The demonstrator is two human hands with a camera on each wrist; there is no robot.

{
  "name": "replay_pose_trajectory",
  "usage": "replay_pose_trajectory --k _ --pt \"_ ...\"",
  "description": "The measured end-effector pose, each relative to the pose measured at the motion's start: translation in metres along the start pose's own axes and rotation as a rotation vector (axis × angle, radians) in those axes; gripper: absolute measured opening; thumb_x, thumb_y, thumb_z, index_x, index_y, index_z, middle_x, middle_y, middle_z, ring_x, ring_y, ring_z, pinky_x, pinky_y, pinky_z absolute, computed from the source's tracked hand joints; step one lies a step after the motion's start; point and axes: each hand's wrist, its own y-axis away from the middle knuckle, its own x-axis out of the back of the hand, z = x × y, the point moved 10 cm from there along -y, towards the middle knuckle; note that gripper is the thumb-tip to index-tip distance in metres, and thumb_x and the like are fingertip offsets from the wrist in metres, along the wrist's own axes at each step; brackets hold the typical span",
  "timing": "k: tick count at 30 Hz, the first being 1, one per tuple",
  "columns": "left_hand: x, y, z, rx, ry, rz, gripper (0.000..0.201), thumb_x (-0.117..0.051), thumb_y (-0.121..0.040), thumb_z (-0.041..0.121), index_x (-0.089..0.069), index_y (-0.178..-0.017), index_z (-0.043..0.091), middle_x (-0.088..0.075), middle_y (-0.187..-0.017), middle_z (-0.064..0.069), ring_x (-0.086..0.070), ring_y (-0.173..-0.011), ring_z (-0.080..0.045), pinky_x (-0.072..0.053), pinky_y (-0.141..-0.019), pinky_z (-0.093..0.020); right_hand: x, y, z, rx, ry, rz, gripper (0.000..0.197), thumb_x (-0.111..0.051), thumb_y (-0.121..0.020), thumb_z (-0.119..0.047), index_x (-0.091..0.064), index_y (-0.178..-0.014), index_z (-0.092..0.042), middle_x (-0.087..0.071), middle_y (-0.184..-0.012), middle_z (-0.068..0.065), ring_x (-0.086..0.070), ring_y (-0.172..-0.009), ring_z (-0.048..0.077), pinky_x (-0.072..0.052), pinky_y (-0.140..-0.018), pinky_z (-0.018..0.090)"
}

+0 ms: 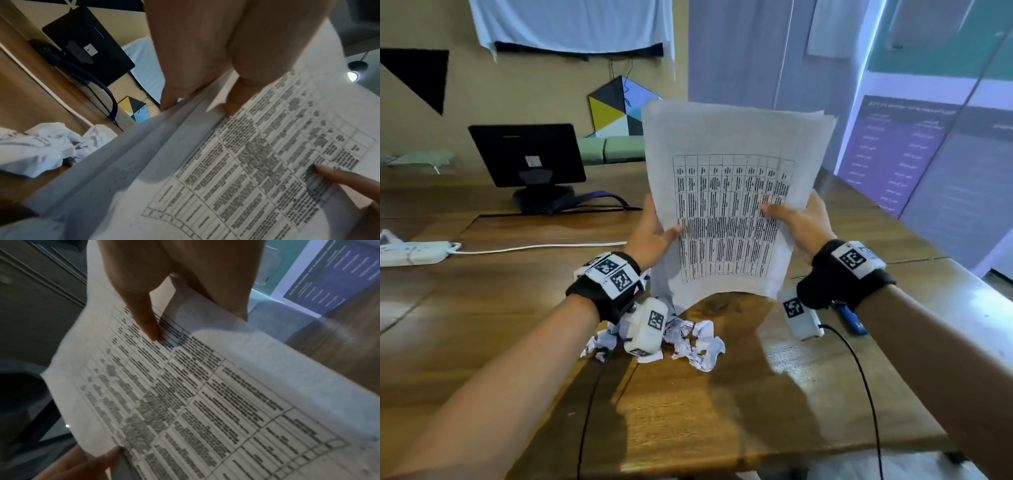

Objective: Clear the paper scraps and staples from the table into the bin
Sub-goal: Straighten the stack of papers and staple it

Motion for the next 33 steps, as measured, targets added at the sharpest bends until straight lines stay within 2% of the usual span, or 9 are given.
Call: replay_pose_trajectory --k 3,5,7,12,18,23,26,29,33 --pt "0.01 -0.005 0.015 -0.053 0.001 0.073 0.061 -0.051 -0.09 -0.003 -0.021 -0.141 0.009 -0.042 -0.143 -0.009 -0.041 -0.129 -0.016 -0.032 -0.112 -0.038 0.0 0.001 -0.024 0.081 -0.02 0.06 0.027 -0.073 -0.078 -0.011 -0.06 -0.102 -0.013 -0.069 -0.099 0.004 -0.068 -0.091 0.021 -0.056 -0.083 0.033" --pt "0.021 -0.008 0.022 -0.06 0.036 0.141 0.049 -0.052 -0.09 -0.002 -0.028 -0.133 0.004 -0.047 -0.136 -0.012 -0.046 -0.119 -0.014 -0.037 -0.108 -0.037 0.004 0.001 -0.04 0.154 -0.021 0.092 0.023 -0.073 -0.078 -0.013 -0.061 -0.097 -0.015 -0.069 -0.093 0.001 -0.068 -0.086 0.017 -0.056 -0.077 0.027" --pt "0.021 -0.007 0.024 -0.056 0.08 0.122 0.044 -0.054 -0.09 0.001 -0.03 -0.127 0.005 -0.05 -0.13 -0.01 -0.049 -0.115 -0.015 -0.041 -0.105 -0.039 0.009 0.001 -0.043 0.17 -0.026 0.101 0.026 -0.073 -0.079 -0.012 -0.059 -0.1 -0.012 -0.068 -0.092 -0.001 -0.067 -0.082 0.012 -0.056 -0.073 0.023" --pt "-0.002 0.005 0.006 -0.017 -0.015 -0.03 0.069 -0.061 -0.085 0.0 -0.018 -0.138 0.007 -0.041 -0.128 0.003 -0.041 -0.123 -0.011 -0.035 -0.105 -0.029 0.01 0.008 -0.004 0.011 -0.013 0.037 0.054 -0.076 -0.073 -0.008 -0.05 -0.12 -0.006 -0.068 -0.111 0.012 -0.067 -0.098 0.026 -0.054 -0.088 0.044" --pt "-0.008 -0.002 0.024 -0.033 -0.042 -0.017 0.052 -0.049 -0.091 -0.004 -0.019 -0.132 0.004 -0.04 -0.124 0.0 -0.039 -0.117 -0.01 -0.035 -0.101 -0.026 0.008 0.013 -0.003 -0.001 0.026 0.039 0.036 -0.066 -0.081 -0.003 -0.056 -0.116 -0.005 -0.067 -0.111 0.01 -0.066 -0.101 0.026 -0.051 -0.093 0.05" --pt "0.009 -0.013 0.042 -0.086 0.091 0.137 0.045 -0.043 -0.093 -0.004 -0.02 -0.131 0.002 -0.046 -0.127 -0.008 -0.046 -0.114 -0.012 -0.037 -0.098 -0.021 0.016 0.006 -0.036 0.127 0.002 0.118 0.041 -0.068 -0.08 -0.005 -0.052 -0.117 -0.004 -0.067 -0.113 0.011 -0.066 -0.102 0.026 -0.054 -0.089 0.044" --pt "0.008 -0.017 0.033 -0.052 0.096 0.116 0.048 -0.044 -0.093 -0.003 -0.021 -0.134 0.005 -0.045 -0.132 -0.007 -0.044 -0.116 -0.012 -0.037 -0.099 -0.025 0.026 0.006 -0.032 0.114 -0.024 0.17 0.04 -0.069 -0.078 -0.006 -0.046 -0.111 -0.009 -0.065 -0.113 0.013 -0.065 -0.1 0.025 -0.054 -0.088 0.043" --pt "0.0 -0.018 0.029 -0.03 0.073 0.102 0.051 -0.039 -0.093 -0.004 -0.02 -0.139 0.007 -0.044 -0.128 -0.003 -0.042 -0.116 -0.011 -0.035 -0.1 -0.026 0.027 0.009 -0.021 0.073 -0.038 0.173 0.033 -0.066 -0.082 -0.006 -0.048 -0.109 -0.011 -0.066 -0.107 0.007 -0.065 -0.096 0.018 -0.053 -0.086 0.038" --pt "-0.005 -0.029 0.053 -0.078 0.064 0.139 0.043 -0.033 -0.092 -0.008 -0.024 -0.134 -0.002 -0.045 -0.131 -0.008 -0.043 -0.117 -0.013 -0.035 -0.104 -0.025 0.021 0.004 -0.041 0.108 -0.07 0.164 0.024 -0.054 -0.089 -0.002 -0.05 -0.11 -0.014 -0.065 -0.104 0.001 -0.064 -0.093 0.012 -0.053 -0.086 0.029"
